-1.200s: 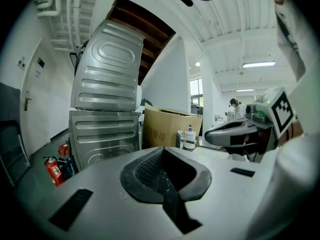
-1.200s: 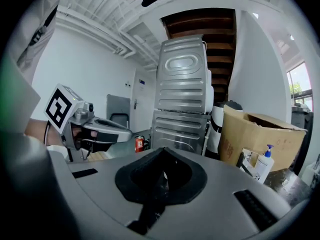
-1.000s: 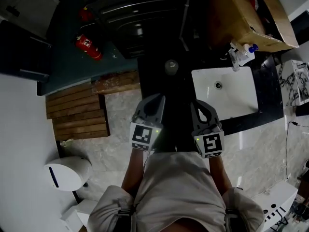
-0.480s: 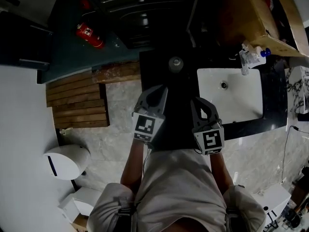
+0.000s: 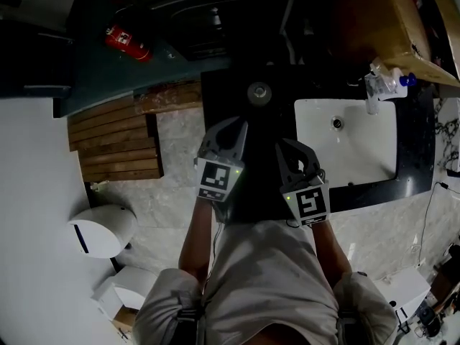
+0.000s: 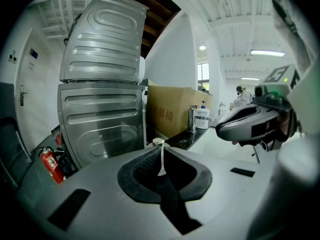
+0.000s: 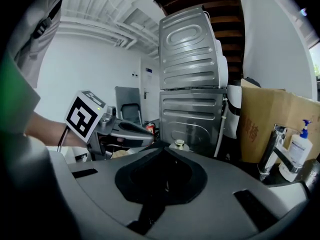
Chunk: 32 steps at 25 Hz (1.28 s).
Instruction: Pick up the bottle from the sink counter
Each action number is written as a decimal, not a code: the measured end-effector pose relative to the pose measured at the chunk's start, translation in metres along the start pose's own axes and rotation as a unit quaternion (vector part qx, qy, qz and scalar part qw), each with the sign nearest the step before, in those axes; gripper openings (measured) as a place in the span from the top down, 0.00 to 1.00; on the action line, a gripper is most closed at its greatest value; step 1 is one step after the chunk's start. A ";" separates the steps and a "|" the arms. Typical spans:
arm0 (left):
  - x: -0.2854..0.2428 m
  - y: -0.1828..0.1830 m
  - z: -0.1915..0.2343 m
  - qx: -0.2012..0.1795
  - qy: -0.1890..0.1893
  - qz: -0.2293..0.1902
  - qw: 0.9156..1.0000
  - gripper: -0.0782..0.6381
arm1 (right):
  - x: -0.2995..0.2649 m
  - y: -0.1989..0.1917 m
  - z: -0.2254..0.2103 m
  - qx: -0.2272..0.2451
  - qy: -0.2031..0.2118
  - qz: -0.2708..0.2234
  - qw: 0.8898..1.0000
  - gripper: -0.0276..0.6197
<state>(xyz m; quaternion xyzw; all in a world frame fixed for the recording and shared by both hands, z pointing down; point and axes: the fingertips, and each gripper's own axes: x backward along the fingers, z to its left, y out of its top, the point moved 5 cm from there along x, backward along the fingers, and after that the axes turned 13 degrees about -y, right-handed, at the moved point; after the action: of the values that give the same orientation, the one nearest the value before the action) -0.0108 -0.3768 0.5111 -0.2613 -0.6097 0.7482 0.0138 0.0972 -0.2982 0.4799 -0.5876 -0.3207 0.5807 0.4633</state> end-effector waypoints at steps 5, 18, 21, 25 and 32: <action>-0.012 -0.008 0.009 0.006 0.000 0.016 1.000 0.82 | -0.010 -0.006 -0.001 -0.009 0.006 0.015 1.000 0.96; -0.048 -0.027 0.026 0.027 -0.009 0.047 0.998 0.64 | -0.025 -0.017 -0.013 -0.015 0.007 0.026 1.000 0.96; -0.056 -0.030 0.028 0.033 -0.016 0.053 0.998 0.60 | -0.027 -0.020 -0.015 -0.017 0.007 0.030 0.999 0.96; -0.068 -0.035 0.030 0.034 -0.026 0.066 0.997 0.53 | -0.030 -0.024 -0.016 -0.019 0.007 0.035 0.999 0.96; -0.086 -0.038 0.033 0.031 -0.043 0.071 0.996 0.47 | -0.037 -0.027 -0.013 -0.023 0.014 0.040 0.999 0.96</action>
<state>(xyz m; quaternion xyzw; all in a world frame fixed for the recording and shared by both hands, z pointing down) 0.0393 -0.4260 0.5819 -0.2712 -0.5660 0.7764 -0.0570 0.1097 -0.3243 0.5177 -0.6188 -0.3041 0.5824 0.4306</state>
